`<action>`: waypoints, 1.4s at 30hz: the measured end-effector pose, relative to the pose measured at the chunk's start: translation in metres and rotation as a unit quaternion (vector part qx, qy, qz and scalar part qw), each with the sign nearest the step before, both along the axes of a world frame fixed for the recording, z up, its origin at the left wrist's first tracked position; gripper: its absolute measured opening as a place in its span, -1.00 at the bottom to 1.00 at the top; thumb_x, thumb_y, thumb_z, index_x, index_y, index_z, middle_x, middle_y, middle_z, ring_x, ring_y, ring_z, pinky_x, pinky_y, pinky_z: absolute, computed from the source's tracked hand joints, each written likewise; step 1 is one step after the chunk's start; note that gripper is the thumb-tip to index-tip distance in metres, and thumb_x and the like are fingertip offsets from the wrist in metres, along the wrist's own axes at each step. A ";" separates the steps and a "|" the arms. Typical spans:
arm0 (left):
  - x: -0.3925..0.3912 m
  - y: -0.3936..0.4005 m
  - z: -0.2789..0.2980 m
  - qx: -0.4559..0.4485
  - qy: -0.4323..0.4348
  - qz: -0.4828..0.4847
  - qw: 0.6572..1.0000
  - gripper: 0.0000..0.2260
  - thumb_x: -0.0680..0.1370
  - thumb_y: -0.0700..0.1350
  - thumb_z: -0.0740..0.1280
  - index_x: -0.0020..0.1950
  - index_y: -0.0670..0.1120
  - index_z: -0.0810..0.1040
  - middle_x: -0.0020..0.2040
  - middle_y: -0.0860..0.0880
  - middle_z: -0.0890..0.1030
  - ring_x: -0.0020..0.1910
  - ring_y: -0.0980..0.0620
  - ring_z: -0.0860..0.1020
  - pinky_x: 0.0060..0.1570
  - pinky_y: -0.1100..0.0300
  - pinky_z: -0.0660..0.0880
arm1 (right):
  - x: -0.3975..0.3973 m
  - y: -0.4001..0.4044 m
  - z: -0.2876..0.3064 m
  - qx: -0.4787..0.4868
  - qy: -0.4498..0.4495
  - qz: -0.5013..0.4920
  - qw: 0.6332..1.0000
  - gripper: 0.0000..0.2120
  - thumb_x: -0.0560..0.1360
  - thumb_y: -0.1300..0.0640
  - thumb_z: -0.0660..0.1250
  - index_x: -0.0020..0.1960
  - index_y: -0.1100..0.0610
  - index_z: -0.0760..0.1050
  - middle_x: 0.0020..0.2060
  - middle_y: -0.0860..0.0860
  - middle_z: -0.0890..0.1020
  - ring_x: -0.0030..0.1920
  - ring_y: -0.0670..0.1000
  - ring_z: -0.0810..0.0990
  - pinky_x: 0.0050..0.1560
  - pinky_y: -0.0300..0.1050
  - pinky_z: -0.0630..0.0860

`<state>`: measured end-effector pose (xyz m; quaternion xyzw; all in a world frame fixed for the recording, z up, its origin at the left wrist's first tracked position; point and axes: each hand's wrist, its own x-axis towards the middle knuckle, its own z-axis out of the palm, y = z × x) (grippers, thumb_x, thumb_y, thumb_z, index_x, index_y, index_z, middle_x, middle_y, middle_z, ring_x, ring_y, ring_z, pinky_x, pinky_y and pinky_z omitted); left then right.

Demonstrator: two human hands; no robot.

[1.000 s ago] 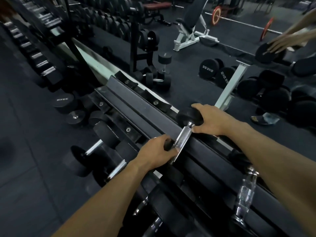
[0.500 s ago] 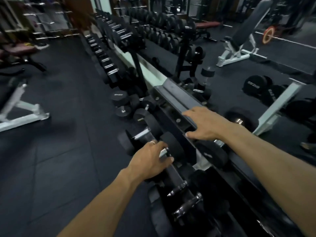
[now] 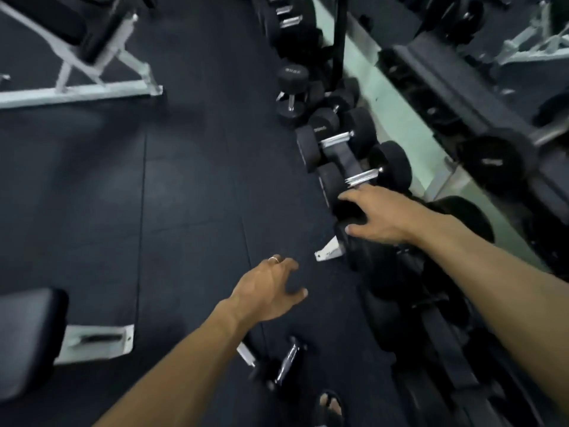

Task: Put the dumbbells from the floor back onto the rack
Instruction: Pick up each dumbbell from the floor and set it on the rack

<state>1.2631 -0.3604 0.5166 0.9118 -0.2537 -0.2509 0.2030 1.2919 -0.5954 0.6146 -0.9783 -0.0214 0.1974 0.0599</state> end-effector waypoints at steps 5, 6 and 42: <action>-0.052 0.024 -0.071 0.007 0.048 0.038 0.998 -0.47 0.54 0.17 0.28 0.44 -0.02 0.32 0.31 -0.01 0.43 0.27 -0.03 0.47 0.20 0.04 0.47 | -0.028 0.028 -0.088 0.039 0.052 -0.002 0.998 -0.34 0.49 -0.09 0.36 0.51 0.00 0.23 0.29 0.07 0.44 0.29 0.14 0.47 0.24 0.05 0.44; -0.063 0.026 -0.091 0.008 0.059 0.045 0.997 -0.48 0.54 0.16 0.28 0.44 -0.01 0.33 0.31 -0.01 0.43 0.28 -0.02 0.47 0.20 0.05 0.47 | -0.035 0.031 -0.111 0.051 0.063 -0.008 0.997 -0.34 0.49 -0.09 0.36 0.51 0.00 0.23 0.31 0.07 0.44 0.31 0.14 0.46 0.26 0.06 0.44; -0.174 0.008 -0.593 0.081 0.215 0.245 0.942 -0.59 0.38 -0.07 0.41 0.22 0.16 0.51 0.04 0.01 0.65 0.07 -0.07 0.59 0.00 0.12 0.48 | -0.147 0.060 -0.673 0.227 0.154 -0.166 0.947 -0.48 0.47 0.33 0.39 0.34 -0.07 0.45 0.07 -0.05 0.61 0.07 -0.02 0.59 0.10 -0.17 0.52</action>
